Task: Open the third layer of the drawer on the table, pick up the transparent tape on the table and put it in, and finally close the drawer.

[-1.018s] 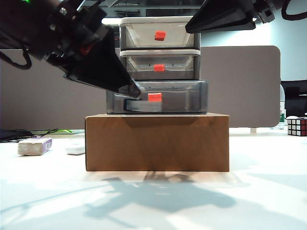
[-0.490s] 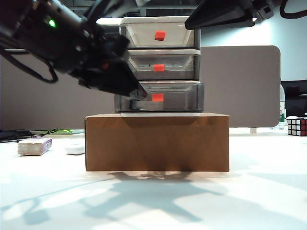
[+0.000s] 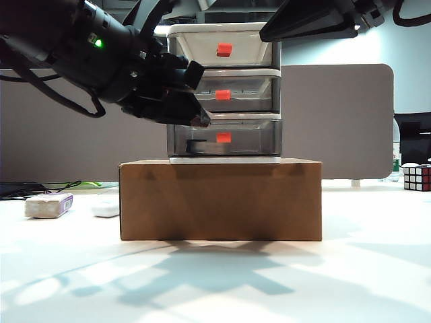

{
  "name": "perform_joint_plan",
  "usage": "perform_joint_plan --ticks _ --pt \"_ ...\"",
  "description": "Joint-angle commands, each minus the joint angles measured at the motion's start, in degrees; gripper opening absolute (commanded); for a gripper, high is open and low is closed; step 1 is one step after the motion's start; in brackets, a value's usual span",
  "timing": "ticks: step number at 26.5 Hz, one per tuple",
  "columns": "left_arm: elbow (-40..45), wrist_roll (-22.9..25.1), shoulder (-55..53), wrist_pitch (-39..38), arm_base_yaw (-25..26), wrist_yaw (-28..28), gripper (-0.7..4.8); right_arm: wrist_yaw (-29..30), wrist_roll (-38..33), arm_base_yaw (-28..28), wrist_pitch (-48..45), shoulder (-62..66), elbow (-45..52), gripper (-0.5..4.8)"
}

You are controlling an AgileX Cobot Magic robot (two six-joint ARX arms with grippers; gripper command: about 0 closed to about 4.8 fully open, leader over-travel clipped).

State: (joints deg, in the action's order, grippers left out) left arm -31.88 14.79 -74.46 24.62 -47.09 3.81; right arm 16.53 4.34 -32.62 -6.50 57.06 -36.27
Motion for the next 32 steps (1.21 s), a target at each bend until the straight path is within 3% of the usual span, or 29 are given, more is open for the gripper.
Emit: perform_joint_plan --ticks 1,13,16,17,21,25,28,32 --pt "-0.1 1.9 0.1 1.7 0.2 3.8 -0.05 -0.1 0.2 0.0 -0.6 -0.2 -0.3 -0.05" --pt "-0.1 2.5 -1.3 3.0 0.0 7.5 -0.05 -0.5 0.2 0.0 0.2 -0.4 -0.3 -0.05" --pt "-0.1 2.6 3.5 -0.8 -1.9 8.1 -0.05 -1.0 0.3 -0.1 1.4 -2.0 -0.3 -0.05" --pt "-0.1 2.6 6.0 -3.0 -3.0 8.5 -0.05 -1.2 0.3 -0.1 2.1 -3.0 -0.3 -0.05" --pt "0.0 1.9 26.8 -25.2 -11.5 17.5 -0.05 -5.9 3.2 -0.1 13.1 -13.2 -0.3 -0.05" --pt "1.1 -6.1 41.7 -39.2 -14.4 18.7 -0.05 -7.7 3.3 -0.1 23.9 -24.0 0.9 -0.05" --pt "4.6 -10.6 51.6 -42.7 -14.5 18.6 -0.05 -10.0 3.0 0.0 26.7 -33.2 3.8 -0.05" --pt "11.3 -13.6 64.2 -41.3 -14.5 18.5 -0.05 -12.2 1.8 0.0 29.0 -45.7 8.5 -0.05"
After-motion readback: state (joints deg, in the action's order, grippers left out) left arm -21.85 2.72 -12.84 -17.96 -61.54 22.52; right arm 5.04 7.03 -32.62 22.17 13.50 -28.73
